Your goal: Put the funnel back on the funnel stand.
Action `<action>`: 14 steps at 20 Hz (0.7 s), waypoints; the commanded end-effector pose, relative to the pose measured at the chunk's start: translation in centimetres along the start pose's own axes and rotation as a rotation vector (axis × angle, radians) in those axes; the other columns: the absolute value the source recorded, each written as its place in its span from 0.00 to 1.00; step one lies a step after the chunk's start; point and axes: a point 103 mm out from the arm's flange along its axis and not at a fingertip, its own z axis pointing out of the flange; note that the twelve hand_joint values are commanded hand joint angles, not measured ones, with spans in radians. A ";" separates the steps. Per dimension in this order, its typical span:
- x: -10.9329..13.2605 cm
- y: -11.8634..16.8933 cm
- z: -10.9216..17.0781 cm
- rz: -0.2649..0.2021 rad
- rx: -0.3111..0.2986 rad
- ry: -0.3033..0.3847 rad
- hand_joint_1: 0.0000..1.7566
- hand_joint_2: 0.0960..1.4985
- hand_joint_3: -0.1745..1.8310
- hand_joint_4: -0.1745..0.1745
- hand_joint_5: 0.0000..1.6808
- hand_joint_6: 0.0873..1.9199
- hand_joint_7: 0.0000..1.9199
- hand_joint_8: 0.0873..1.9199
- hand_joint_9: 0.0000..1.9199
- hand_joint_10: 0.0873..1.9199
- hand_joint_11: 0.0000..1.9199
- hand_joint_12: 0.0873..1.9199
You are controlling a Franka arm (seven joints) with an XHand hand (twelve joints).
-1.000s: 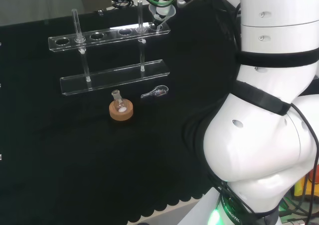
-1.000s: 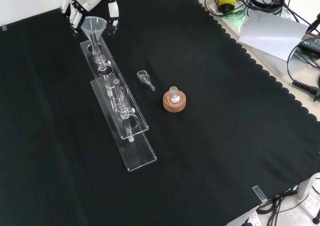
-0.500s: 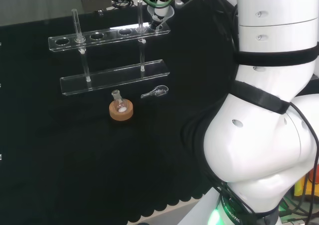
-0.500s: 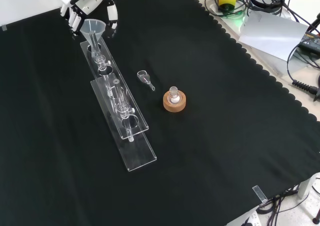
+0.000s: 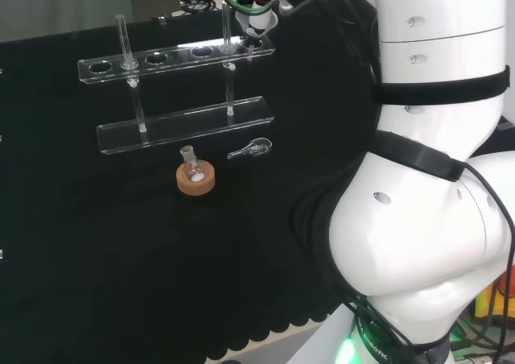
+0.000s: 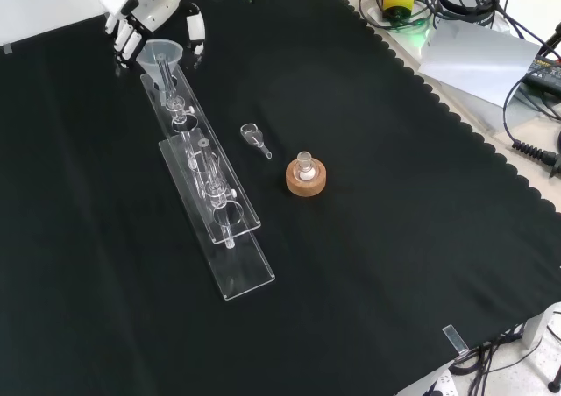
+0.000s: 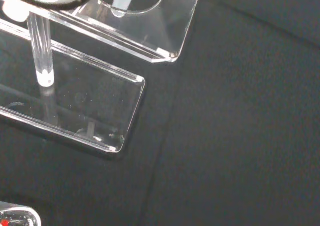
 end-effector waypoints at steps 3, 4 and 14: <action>0.5 -0.1 0.0 0.006 0.053 0.020 0.41 0.40 0.43 0.44 0.11 0.00 0.02 0.29 0.15 0.33 0.09 0.73; 0.6 -0.4 -0.2 0.005 0.050 0.020 0.40 0.40 0.41 0.45 0.09 0.00 0.01 0.26 0.12 0.35 0.07 0.74; 0.7 -6.0 -2.2 0.012 -0.081 0.048 0.32 0.42 0.31 0.50 0.00 0.00 0.00 0.01 0.00 0.39 0.00 0.77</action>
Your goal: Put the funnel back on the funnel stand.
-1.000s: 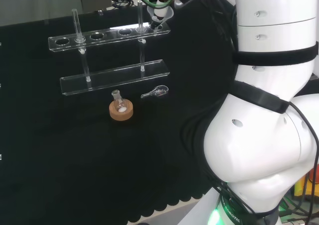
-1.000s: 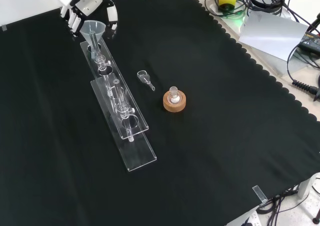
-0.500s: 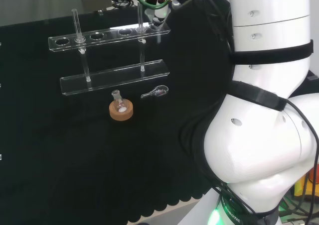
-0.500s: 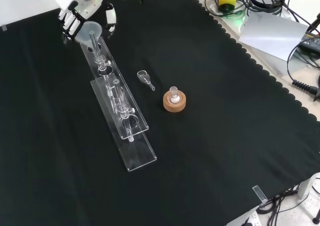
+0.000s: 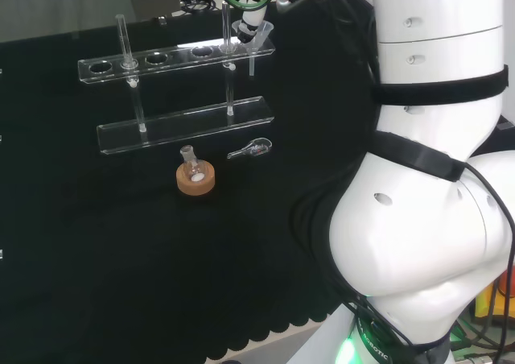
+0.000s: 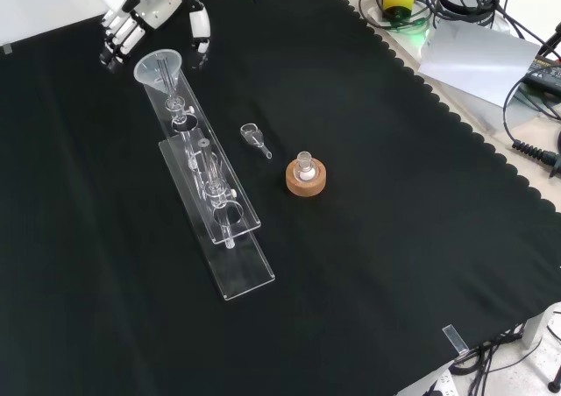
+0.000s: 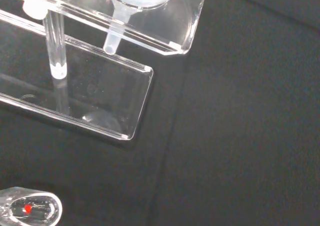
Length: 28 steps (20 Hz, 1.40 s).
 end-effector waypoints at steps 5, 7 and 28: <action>0.2 -8.7 -1.9 0.016 -0.192 0.054 0.32 0.44 0.29 0.49 0.03 0.00 0.00 0.11 0.04 0.39 0.02 0.77; 0.3 -10.3 -1.9 0.014 -0.234 0.105 0.31 0.45 0.29 0.48 0.04 0.00 0.00 0.15 0.06 0.39 0.03 0.77; 3.1 -24.3 3.4 0.050 -0.340 0.247 0.30 0.54 0.32 0.45 0.12 0.00 0.00 0.30 0.14 0.37 0.09 0.76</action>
